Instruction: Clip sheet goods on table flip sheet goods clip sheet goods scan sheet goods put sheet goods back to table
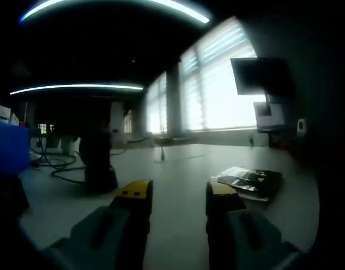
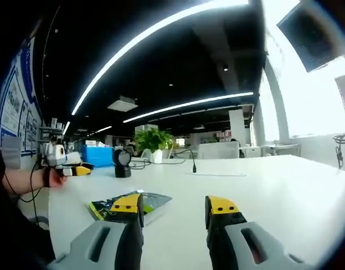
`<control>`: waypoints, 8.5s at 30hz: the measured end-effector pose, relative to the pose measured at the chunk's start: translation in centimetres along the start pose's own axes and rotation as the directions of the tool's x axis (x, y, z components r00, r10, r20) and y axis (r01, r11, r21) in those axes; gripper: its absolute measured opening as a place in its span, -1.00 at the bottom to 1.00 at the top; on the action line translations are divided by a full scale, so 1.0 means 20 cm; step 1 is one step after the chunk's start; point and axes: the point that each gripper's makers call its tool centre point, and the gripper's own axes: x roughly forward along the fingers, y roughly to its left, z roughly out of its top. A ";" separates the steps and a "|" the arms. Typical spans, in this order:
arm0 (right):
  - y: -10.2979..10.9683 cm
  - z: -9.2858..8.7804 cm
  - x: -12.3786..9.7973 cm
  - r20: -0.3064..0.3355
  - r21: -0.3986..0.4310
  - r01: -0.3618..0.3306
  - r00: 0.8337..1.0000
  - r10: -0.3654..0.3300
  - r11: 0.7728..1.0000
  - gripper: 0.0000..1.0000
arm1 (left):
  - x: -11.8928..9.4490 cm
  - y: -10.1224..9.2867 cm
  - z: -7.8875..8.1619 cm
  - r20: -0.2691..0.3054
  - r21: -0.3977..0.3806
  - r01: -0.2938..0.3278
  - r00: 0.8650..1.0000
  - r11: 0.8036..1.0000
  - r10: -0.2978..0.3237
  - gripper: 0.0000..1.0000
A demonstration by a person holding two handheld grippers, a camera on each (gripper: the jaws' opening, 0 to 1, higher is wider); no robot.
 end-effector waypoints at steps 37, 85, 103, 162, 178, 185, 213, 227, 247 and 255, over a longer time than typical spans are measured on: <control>0.65 0.06 0.20 -0.022 -0.187 -0.038 0.999 0.035 0.982 -0.24 | 0.00 -0.02 0.02 0.016 0.000 0.011 1.000 1.000 -0.011 -0.40; 0.79 -0.24 0.25 -0.223 -0.486 -0.135 0.974 0.027 0.863 -0.42 | 0.00 -0.02 0.00 0.005 0.011 0.019 1.000 1.000 -0.019 -0.41; 0.82 -0.28 0.27 -0.279 -0.470 -0.198 0.958 0.068 0.860 -0.59 | 0.00 -0.02 0.00 0.005 0.011 0.019 1.000 1.000 -0.019 -0.41; 0.98 -0.32 0.09 -0.361 -0.342 -0.343 0.908 0.215 0.875 -1.00 | -0.01 -0.03 0.01 0.005 0.017 0.016 1.000 1.000 -0.016 -0.41; 1.01 -0.31 0.10 -0.333 -0.473 -0.334 0.925 0.185 0.816 -0.78 | -0.01 -0.03 0.01 0.008 0.017 0.016 1.000 1.000 -0.016 -0.41; 1.04 -0.30 0.13 -0.301 -0.530 -0.318 0.937 0.176 0.786 -0.69 | -0.01 -0.03 0.01 0.008 0.018 0.016 1.000 1.000 -0.017 -0.41; 0.96 -0.28 0.22 -0.255 -0.445 -0.219 0.960 0.112 0.868 -1.00 | -0.01 -0.03 0.01 0.011 0.017 0.019 1.000 1.000 -0.019 -0.41; 0.93 -0.23 0.21 -0.222 -0.239 -0.210 0.962 0.157 0.948 -1.00 | 0.00 -0.02 0.01 0.009 0.019 0.018 1.000 1.000 -0.019 -0.41; 0.77 0.08 0.22 -0.043 -0.005 -0.088 0.995 0.088 0.996 -1.00 | 0.00 -0.02 0.01 0.010 0.018 0.020 1.000 1.000 -0.020 -0.41; 0.58 0.21 0.23 0.023 -0.022 0.006 1.000 -0.005 1.000 -1.00 | 0.00 -0.02 0.01 0.009 0.018 0.018 1.000 1.000 -0.018 -0.41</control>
